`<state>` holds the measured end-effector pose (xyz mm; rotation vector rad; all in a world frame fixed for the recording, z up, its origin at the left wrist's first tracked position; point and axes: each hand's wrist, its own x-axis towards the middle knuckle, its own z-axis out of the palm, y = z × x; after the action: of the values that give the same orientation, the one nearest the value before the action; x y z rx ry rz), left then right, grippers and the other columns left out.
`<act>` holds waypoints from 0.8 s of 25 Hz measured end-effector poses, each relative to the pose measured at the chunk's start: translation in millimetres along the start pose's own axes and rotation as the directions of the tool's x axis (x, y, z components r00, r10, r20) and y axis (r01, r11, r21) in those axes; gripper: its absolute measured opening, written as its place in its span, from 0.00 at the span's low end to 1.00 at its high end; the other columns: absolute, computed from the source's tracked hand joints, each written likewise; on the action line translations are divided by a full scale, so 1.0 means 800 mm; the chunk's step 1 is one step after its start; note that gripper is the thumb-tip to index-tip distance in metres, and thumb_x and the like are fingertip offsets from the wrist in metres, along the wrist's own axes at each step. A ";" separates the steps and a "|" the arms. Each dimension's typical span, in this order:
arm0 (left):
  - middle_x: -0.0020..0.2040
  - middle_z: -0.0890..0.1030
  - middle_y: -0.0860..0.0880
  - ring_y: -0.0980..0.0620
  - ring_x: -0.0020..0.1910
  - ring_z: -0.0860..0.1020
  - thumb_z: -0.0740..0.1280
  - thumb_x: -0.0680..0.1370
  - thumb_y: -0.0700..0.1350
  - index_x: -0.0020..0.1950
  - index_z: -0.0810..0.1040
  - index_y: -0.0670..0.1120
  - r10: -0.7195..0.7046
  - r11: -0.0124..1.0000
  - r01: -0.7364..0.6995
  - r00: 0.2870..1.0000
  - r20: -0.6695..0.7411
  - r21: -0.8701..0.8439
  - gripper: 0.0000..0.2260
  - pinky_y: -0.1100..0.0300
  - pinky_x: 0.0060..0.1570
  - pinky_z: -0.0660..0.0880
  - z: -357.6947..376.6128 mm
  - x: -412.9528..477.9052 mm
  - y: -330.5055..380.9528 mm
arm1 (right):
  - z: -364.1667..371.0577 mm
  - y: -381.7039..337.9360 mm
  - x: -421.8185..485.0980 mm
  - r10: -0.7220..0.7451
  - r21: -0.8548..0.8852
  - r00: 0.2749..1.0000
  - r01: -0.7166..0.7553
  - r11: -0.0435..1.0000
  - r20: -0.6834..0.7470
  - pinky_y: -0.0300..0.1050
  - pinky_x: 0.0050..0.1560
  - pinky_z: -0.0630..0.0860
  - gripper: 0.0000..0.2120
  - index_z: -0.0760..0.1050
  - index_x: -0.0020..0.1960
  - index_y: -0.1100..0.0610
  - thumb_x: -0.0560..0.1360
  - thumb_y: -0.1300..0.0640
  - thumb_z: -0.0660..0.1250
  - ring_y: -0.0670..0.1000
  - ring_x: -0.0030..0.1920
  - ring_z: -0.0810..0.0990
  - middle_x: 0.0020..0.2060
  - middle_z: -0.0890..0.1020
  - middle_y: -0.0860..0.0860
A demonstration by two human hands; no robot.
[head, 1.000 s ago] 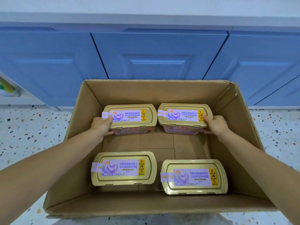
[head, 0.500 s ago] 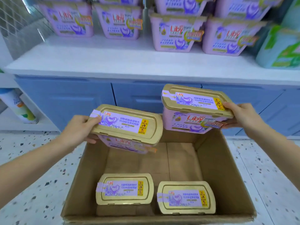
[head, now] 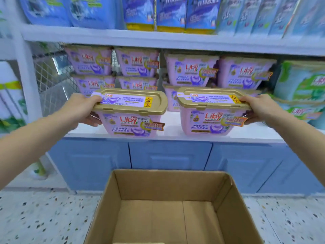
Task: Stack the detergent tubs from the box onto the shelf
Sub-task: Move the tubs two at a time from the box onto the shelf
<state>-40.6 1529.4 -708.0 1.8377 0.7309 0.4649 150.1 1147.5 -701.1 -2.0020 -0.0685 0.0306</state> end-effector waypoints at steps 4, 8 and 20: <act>0.16 0.76 0.46 0.50 0.15 0.76 0.62 0.76 0.45 0.37 0.73 0.39 -0.020 1.000 0.020 1.000 0.001 -0.009 0.12 0.59 0.18 0.75 0.023 0.036 0.007 | 0.017 0.002 0.031 0.009 -0.042 1.000 -0.009 0.999 -0.015 0.41 0.16 0.74 0.14 0.75 0.48 0.64 0.74 0.52 0.64 0.48 0.15 0.76 0.19 0.78 0.55; 0.17 0.77 0.44 0.49 0.15 0.76 0.61 0.76 0.45 0.44 0.75 0.35 -0.046 0.999 0.046 0.999 0.022 0.015 0.12 0.60 0.18 0.75 0.043 0.062 -0.002 | 0.034 0.015 0.042 0.025 -0.112 1.000 -0.025 0.993 0.003 0.41 0.19 0.76 0.17 0.76 0.45 0.65 0.75 0.50 0.62 0.51 0.19 0.78 0.30 0.78 0.58; 0.18 0.77 0.44 0.49 0.16 0.77 0.62 0.76 0.49 0.52 0.75 0.33 -0.055 0.996 0.051 0.997 0.057 0.074 0.18 0.58 0.20 0.76 0.057 0.095 0.001 | 0.044 0.009 0.055 0.071 -0.135 0.996 -0.064 0.989 0.045 0.39 0.19 0.76 0.18 0.74 0.37 0.61 0.74 0.46 0.63 0.51 0.22 0.79 0.31 0.79 0.57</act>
<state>43.9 1549.0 -725.8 1.8869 0.7635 0.3521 192.3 1179.0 -721.8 -2.1370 -0.0355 0.1219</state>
